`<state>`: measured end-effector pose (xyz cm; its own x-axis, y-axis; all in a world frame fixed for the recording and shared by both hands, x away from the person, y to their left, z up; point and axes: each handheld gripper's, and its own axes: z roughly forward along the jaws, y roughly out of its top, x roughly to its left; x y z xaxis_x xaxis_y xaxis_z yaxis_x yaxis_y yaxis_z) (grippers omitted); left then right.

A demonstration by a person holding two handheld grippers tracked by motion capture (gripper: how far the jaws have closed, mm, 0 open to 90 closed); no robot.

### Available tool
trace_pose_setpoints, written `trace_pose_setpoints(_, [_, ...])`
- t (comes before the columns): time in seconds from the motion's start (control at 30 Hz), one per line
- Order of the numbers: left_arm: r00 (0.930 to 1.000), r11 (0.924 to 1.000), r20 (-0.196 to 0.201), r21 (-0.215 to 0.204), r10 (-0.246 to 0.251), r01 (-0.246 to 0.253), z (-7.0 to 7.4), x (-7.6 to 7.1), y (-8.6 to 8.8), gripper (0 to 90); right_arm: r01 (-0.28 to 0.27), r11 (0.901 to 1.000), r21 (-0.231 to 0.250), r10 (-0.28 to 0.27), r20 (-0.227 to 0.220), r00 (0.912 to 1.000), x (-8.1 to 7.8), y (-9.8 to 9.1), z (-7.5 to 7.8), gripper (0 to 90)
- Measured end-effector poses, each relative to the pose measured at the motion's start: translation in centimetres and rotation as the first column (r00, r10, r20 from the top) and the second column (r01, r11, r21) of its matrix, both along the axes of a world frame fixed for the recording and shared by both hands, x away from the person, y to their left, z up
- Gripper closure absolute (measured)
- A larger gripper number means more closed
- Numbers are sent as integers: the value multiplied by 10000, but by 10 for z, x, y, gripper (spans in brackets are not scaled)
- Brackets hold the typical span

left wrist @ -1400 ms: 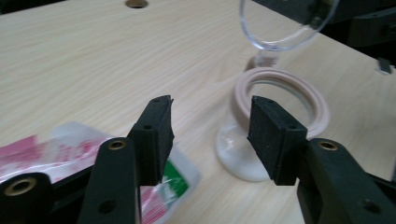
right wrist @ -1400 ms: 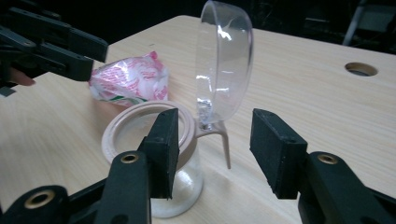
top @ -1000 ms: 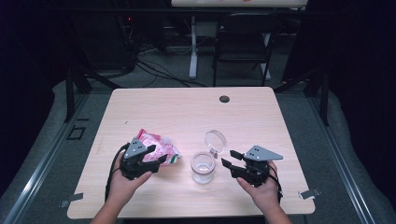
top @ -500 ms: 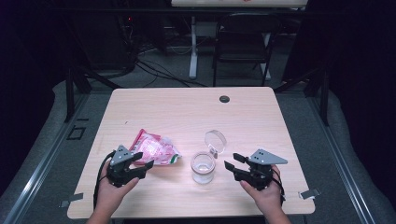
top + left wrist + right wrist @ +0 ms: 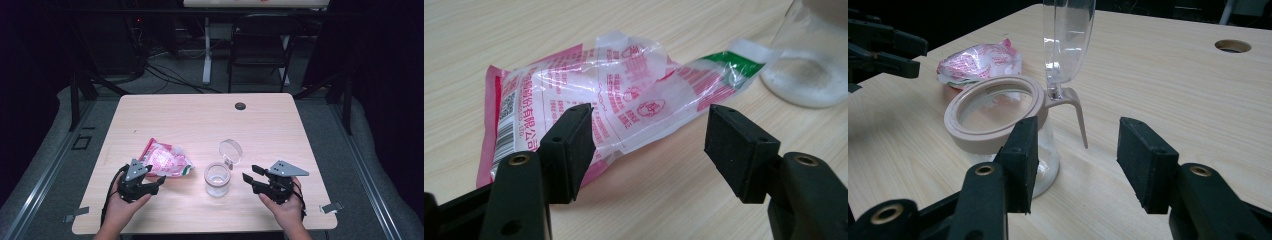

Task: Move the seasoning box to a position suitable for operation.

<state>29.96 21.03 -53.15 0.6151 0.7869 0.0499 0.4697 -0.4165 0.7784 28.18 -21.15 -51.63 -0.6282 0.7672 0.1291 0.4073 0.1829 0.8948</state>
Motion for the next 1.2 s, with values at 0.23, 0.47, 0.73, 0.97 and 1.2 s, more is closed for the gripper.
trace_pose_setpoints(0.23, [9999, 9976, 55, 684, 86, -89, -6, 2, -2, 360, -7, 10000, 33, 7, -3, 10000, 0, 0, -1, 504])
trace_pose_setpoints(0.47, [9998, 9936, 119, 1124, -128, 114, -12, 4, -8, 361, -5, 10000, 9, 5, -15, 10000, 0, 1, -1, 504])
trace_pose_setpoints(0.73, [9985, 9873, 292, 1534, -467, 417, -16, 8, -19, 364, 1, 10000, 18, -1, -8, 10000, 0, 2, 0, 504])
trace_pose_setpoints(0.97, [9971, 9827, 279, 1735, -707, 648, -20, 17, -30, 412, 13, 10000, 17, -13, 17, 10000, 0, 2, 0, 505])
trace_pose_setpoints(1.2, [9963, 9781, 422, 1979, -744, 646, -22, 22, -36, 436, 21, 10000, 45, -22, 55, 10000, 0, 2, 1, 504])
